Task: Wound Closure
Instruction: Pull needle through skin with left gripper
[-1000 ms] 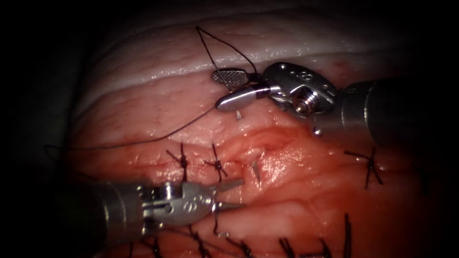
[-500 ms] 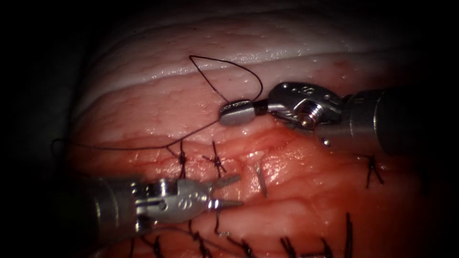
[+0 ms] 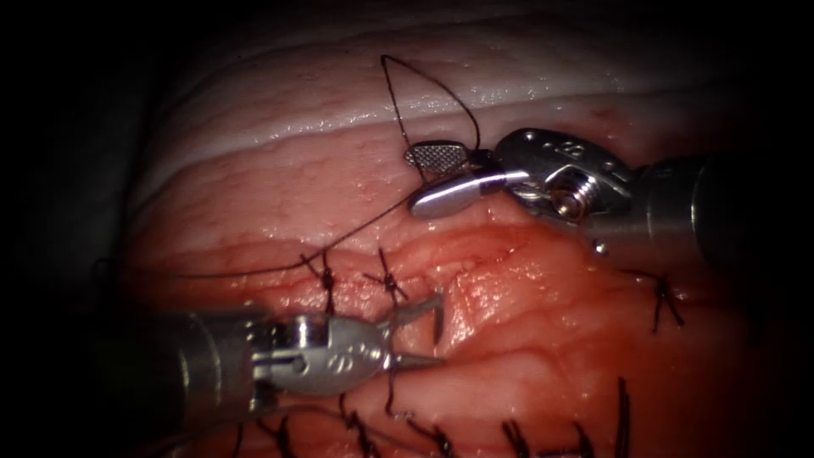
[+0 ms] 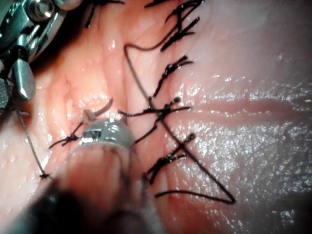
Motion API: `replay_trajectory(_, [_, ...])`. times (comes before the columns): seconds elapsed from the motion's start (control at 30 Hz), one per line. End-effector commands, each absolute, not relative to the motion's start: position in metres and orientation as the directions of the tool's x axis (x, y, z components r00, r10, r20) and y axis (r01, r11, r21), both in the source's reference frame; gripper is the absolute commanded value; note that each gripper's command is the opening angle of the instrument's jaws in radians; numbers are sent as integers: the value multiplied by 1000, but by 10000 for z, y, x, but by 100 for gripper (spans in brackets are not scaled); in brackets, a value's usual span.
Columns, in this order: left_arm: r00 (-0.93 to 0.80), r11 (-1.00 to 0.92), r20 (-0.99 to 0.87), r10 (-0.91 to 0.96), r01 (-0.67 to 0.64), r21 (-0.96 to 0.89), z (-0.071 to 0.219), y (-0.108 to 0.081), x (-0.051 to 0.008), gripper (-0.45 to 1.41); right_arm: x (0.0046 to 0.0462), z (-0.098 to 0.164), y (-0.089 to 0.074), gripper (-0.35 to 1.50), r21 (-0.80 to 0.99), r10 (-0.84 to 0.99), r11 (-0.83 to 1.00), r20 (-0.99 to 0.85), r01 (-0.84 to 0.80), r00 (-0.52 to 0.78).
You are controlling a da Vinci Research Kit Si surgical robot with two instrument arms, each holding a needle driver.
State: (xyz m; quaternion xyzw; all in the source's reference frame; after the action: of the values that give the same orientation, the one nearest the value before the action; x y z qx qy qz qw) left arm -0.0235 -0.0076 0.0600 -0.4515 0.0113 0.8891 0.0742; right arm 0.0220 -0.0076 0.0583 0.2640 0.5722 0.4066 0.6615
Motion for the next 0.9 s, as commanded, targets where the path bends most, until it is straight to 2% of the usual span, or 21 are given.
replay_trajectory(0.03, [-579,-989,-808,110,-141,-34,603,-74,-240,37,216,595,-72,121,809,836,535,-548,-242,18])
replay_trajectory(0.2, [-571,-986,-814,109,-164,-18,602,-70,-239,37,190,608,-73,118,799,830,543,-557,-257,23])
replay_trajectory(0.3, [-573,-985,-812,111,-172,-13,605,-67,-239,37,178,611,-77,105,794,827,549,-562,-261,27])
replay_trajectory(0.4, [-572,-983,-812,114,-181,-11,608,-62,-240,36,172,613,-82,99,789,824,551,-566,-271,27])
replay_trajectory(0.57, [-571,-983,-813,118,-185,-13,617,-54,-248,17,170,613,-89,86,786,821,556,-570,-270,28])
replay_trajectory(0.63, [-558,-985,-822,110,-172,-15,619,-52,-249,-3,170,612,-92,74,782,817,561,-576,-271,30])
replay_trajectory(0.7, [-528,-984,-838,136,-168,-53,621,-48,-250,-45,170,611,-93,68,782,817,561,-576,-271,30])
replay_trajectory(0.8, [-466,-984,-869,166,-137,-115,623,-43,-249,-45,169,610,-97,52,785,819,558,-573,-270,28])
replay_trajectory(0.9, [-427,-970,-872,239,-142,-197,620,-37,-249,-45,170,608,-104,56,790,824,551,-566,-269,26])
